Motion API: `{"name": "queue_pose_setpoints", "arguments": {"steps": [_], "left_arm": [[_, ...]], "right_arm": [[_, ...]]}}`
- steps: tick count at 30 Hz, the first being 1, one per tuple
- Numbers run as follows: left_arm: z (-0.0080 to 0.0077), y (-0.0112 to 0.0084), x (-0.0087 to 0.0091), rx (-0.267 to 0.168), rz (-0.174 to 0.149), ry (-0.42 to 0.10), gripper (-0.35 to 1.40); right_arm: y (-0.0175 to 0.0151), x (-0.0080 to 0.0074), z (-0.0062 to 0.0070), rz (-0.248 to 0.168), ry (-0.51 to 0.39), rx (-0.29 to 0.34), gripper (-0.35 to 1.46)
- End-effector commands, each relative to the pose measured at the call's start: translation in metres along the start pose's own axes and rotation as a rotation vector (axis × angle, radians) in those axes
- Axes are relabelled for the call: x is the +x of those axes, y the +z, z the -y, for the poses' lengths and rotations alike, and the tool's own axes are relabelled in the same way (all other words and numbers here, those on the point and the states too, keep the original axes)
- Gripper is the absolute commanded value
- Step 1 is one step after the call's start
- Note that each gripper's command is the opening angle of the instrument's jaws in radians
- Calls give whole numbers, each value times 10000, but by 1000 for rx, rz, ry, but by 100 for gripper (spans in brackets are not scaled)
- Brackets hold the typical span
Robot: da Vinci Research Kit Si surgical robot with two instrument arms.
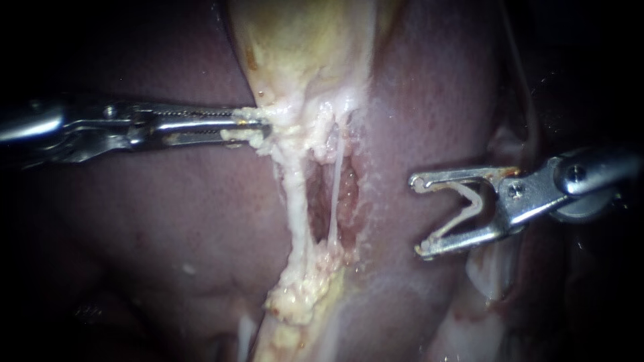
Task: Grabbing gallbladder
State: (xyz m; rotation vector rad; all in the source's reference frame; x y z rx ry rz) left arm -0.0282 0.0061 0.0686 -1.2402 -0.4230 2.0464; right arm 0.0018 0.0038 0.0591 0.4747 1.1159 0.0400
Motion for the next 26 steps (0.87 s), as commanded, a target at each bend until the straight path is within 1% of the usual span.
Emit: {"name": "queue_pose_setpoints", "arguments": {"steps": [1,4,5,8,11,14,16,26], "left_arm": [[0,-4,4,-5,0,-4,-35],[1,-21,20,-18,3,-13,-35],[2,-28,28,-25,7,-17,-35],[3,-46,46,-21,-5,-27,-35],[4,-61,58,-16,-20,-35,-35],[8,-71,63,-10,-25,-39,-35],[10,-74,63,-9,-24,-39,-35],[9,-72,62,-7,-25,-38,-35]], "right_arm": [[0,0,0,0,0,0,49],[-1,0,0,0,0,0,49],[-1,0,0,0,0,0,49],[-1,0,0,0,0,0,49],[-1,0,0,0,0,0,49],[-1,0,0,0,0,0,49],[-1,0,0,0,0,0,49],[-1,0,0,0,0,0,49]]}}
